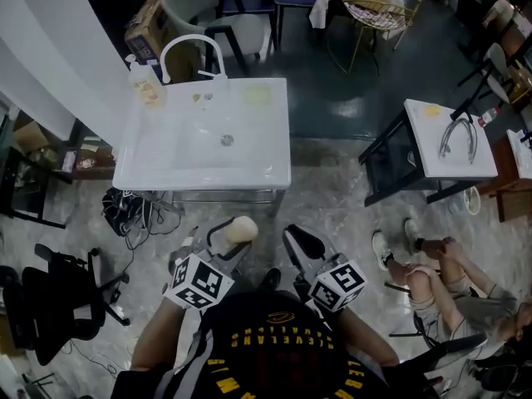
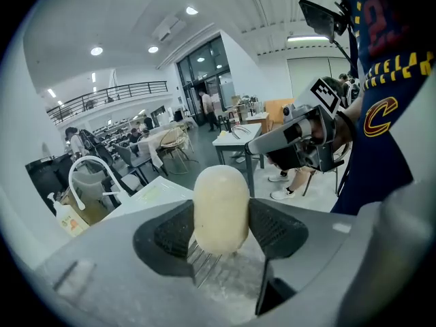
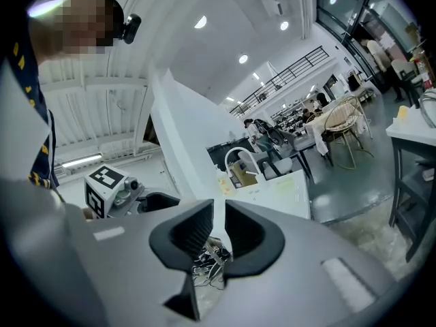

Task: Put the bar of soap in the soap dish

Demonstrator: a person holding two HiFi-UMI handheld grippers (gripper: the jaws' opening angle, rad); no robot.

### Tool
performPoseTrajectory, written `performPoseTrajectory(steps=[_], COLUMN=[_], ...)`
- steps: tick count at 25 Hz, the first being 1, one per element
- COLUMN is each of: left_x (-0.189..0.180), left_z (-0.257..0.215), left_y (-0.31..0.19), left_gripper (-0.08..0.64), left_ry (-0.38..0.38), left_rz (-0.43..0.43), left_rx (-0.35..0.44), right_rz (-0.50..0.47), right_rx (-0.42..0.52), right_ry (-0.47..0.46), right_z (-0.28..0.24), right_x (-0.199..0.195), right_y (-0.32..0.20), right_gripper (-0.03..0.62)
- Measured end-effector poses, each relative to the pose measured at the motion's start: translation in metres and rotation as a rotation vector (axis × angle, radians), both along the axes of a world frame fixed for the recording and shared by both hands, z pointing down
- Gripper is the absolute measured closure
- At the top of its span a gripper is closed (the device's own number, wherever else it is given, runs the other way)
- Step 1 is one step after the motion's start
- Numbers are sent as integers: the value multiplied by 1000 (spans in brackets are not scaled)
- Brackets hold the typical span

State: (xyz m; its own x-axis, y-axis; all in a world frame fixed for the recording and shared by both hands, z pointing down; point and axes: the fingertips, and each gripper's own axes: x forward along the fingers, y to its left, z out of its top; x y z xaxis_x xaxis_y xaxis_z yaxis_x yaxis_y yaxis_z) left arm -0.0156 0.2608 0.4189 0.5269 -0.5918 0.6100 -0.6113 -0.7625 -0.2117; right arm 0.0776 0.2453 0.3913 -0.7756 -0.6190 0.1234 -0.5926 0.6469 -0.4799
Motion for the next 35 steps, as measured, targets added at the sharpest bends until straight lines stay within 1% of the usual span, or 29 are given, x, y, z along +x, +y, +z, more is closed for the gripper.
performPoseTrajectory(steps=[5, 9, 13, 21, 28, 35], left_x=[1, 3, -1, -17, -48, -76], left_z=[0, -1, 1, 12, 20, 30], left_y=[-16, -31, -56, -122, -196, -270], left_gripper=[305, 305, 305, 305, 305, 305], left_ry=[-8, -12, -9, 2, 20, 30], left_rz=[-6, 7, 22, 65, 93, 134], left_rx=[3, 12, 18, 21, 7, -9], right_rz=[2, 27, 48, 97, 128, 192], right_rx=[-7, -16, -12, -19, -48, -94], right_ry=[-1, -7, 7, 41, 55, 83], right_z=[3, 5, 9, 18, 25, 32], right_x=[4, 8, 8, -5, -37, -57], right_y=[-14, -27, -49, -112, -181, -235], right_gripper=[548, 552, 554, 557, 560, 563])
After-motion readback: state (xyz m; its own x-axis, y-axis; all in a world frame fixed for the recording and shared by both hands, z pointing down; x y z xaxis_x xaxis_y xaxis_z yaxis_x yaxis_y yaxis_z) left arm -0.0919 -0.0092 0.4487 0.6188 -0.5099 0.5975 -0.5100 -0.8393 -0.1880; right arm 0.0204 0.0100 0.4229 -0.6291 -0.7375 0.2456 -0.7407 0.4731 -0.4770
